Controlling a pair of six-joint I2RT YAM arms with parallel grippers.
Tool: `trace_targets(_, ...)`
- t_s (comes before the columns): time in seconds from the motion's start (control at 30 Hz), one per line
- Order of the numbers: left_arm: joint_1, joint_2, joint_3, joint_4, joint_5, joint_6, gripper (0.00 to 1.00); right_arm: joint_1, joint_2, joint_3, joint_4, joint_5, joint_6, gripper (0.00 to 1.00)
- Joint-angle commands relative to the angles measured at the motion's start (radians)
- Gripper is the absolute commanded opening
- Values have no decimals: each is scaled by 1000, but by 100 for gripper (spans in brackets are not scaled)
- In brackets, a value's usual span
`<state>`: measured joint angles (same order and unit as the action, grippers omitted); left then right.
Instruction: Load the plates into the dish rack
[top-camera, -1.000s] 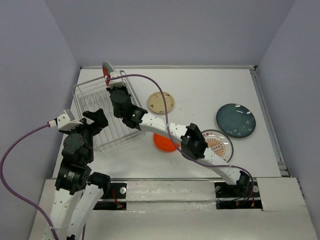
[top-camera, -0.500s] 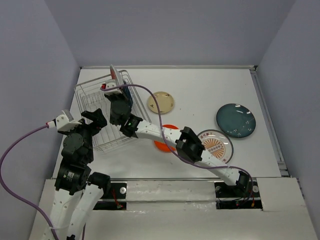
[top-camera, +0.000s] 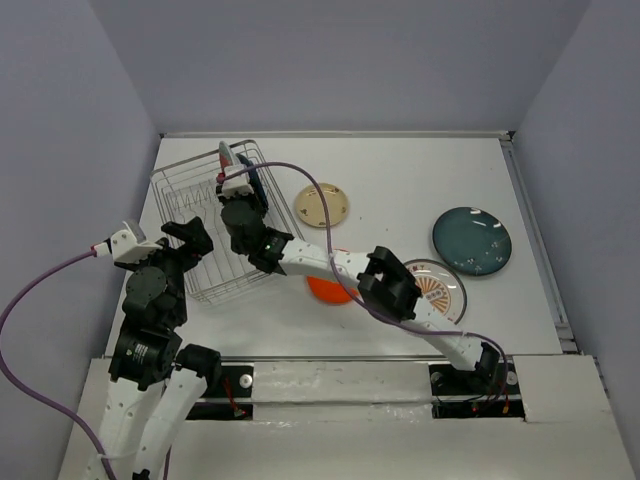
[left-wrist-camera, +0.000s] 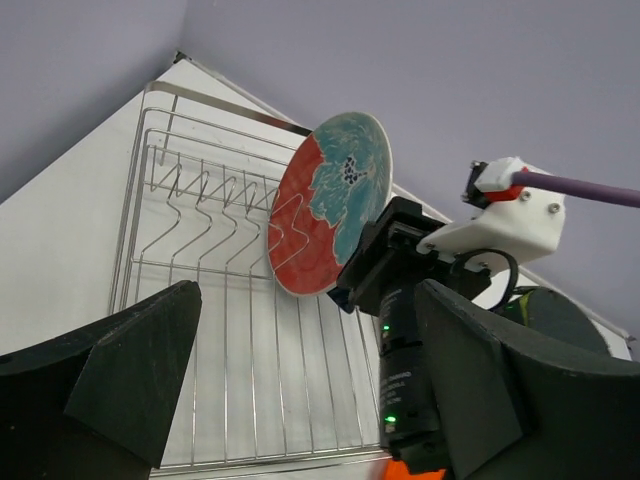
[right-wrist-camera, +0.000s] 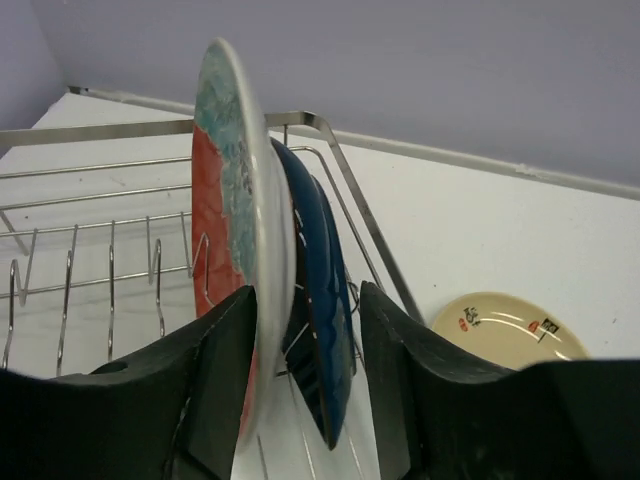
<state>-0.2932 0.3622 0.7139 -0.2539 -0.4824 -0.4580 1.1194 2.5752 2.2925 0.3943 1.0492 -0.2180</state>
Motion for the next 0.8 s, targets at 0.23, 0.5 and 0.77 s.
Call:
trace_targets(0.23, -11, -8, 30, 21, -10, 5, 99, -96, -512, -375, -328, -521, 491, 73)
trace_targets(0.5, -29, -28, 7, 39, 103, 39, 99, -392, -1033, -1071, -485, -778, 750, 68)
trace_targets(0.77, -61, -57, -8, 70, 185, 61, 99, -1011, -1690, -1712, -546, -770, 1057, 65)
